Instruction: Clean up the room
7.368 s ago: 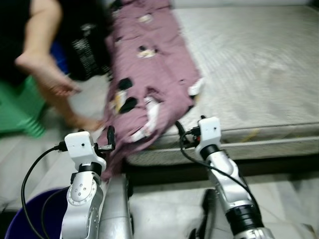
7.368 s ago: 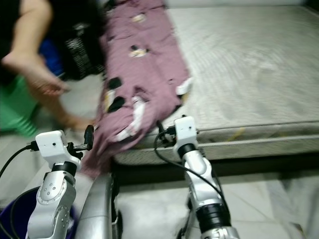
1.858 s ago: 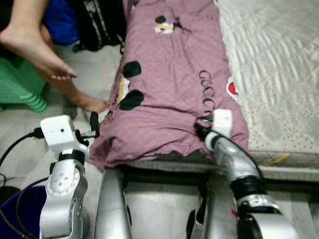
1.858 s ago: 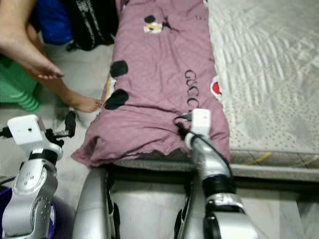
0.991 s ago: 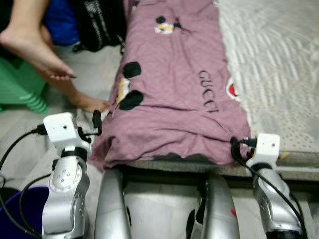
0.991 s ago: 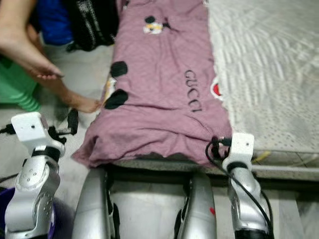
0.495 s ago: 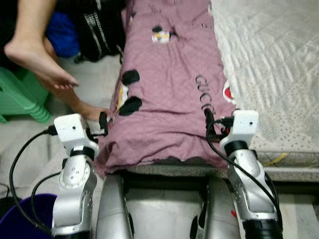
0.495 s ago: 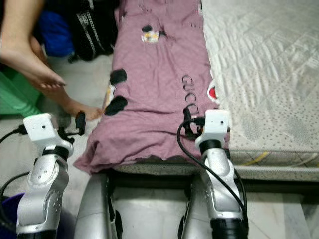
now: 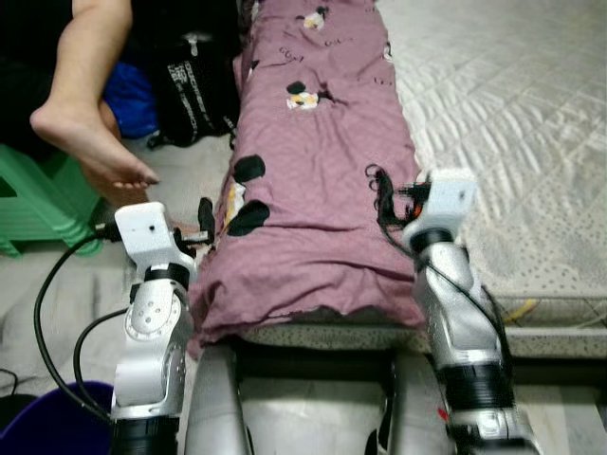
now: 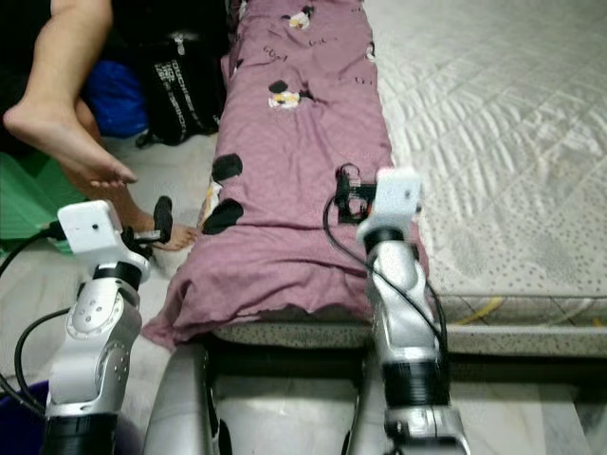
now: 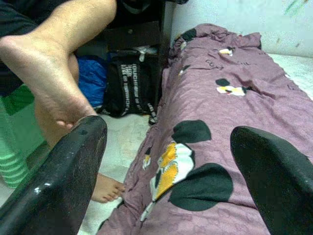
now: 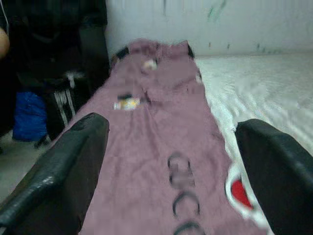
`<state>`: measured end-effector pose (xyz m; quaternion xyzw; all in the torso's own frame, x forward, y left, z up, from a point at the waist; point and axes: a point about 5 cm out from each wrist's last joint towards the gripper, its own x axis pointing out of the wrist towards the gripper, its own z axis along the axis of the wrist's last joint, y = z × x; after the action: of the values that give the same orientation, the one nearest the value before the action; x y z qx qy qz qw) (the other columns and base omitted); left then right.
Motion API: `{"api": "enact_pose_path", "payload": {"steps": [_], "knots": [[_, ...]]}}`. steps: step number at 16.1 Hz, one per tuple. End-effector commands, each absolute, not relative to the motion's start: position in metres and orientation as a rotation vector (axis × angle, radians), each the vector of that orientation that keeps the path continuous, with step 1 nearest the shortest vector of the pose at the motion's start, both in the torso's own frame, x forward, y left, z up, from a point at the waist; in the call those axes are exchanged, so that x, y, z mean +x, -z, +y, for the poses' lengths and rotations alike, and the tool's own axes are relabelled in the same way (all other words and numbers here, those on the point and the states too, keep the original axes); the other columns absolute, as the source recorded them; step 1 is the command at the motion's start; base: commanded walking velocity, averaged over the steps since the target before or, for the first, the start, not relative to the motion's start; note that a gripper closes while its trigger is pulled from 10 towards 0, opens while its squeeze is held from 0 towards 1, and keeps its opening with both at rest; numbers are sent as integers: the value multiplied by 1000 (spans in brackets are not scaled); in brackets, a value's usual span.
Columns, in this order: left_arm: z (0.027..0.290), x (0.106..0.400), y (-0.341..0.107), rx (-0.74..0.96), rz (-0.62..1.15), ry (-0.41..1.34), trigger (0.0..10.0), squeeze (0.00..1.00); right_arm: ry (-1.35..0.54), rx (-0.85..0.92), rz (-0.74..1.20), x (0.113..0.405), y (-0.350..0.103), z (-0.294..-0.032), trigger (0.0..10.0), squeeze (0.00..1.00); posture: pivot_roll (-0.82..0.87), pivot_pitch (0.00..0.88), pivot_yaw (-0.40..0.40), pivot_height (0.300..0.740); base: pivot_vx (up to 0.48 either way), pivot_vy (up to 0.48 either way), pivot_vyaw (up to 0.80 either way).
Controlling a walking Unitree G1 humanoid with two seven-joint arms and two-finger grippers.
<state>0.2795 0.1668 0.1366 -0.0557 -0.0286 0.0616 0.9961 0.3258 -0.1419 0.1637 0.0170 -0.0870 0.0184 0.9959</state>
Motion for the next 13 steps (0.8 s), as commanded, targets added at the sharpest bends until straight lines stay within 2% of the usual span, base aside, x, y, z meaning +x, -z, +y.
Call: {"api": "enact_pose_path", "payload": {"steps": [1,7,11,13], "knots": [[169,283,-139,-104,-70,-122,10000,0,-24,39,-183,329,-166,-144,10000,0,42,0,67,605,0,0,0],[167,287,-139,-103,-80,-116,10000,0,-46,25,-195,334,-166,-138,10000,0,40,0,64,640,0,0,0],[159,287,-133,-112,-67,-97,10000,0,-45,14,-207,338,-167,-139,10000,0,29,0,71,685,0,0,0],[159,289,-133,-114,-67,-99,10000,0,-40,12,-199,339,-164,-138,10000,0,27,0,70,685,0,0,0]]}}
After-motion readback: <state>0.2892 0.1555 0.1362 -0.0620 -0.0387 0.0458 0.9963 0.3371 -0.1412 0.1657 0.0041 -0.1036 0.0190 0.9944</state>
